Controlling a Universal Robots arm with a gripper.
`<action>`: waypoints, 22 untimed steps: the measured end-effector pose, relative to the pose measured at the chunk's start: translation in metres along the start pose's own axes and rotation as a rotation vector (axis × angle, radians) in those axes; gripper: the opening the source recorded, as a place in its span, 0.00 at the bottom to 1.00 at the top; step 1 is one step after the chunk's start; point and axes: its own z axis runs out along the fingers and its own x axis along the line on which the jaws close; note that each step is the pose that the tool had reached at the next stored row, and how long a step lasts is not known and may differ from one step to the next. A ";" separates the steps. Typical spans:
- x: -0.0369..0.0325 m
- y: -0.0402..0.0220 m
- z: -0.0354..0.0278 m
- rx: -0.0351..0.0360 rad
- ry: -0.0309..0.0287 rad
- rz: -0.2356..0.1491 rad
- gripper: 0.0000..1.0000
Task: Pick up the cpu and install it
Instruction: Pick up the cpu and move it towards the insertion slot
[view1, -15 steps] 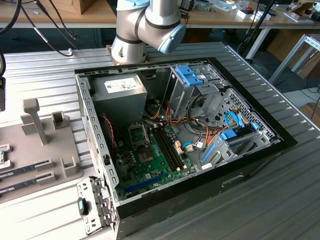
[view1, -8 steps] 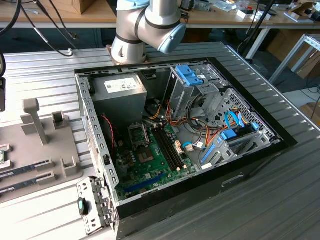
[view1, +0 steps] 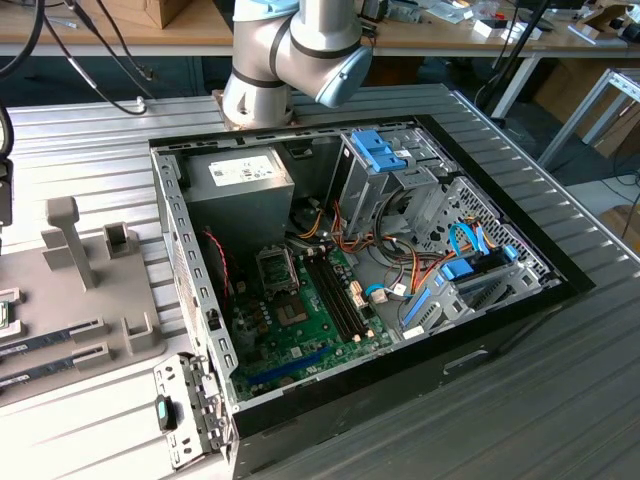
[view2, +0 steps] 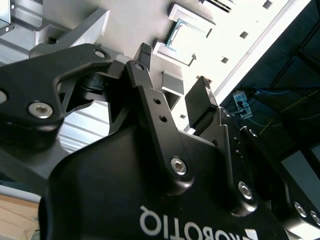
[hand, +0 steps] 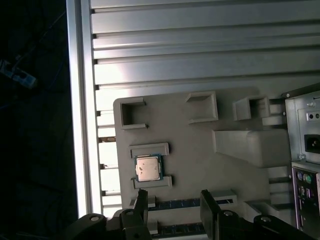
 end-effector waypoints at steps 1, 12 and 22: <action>0.0000 0.0000 0.0003 0.0000 0.0000 0.000 0.54; 0.0002 -0.0001 0.0034 0.0000 0.0000 0.000 0.54; 0.0003 -0.0002 0.0053 0.0000 0.0000 0.000 0.54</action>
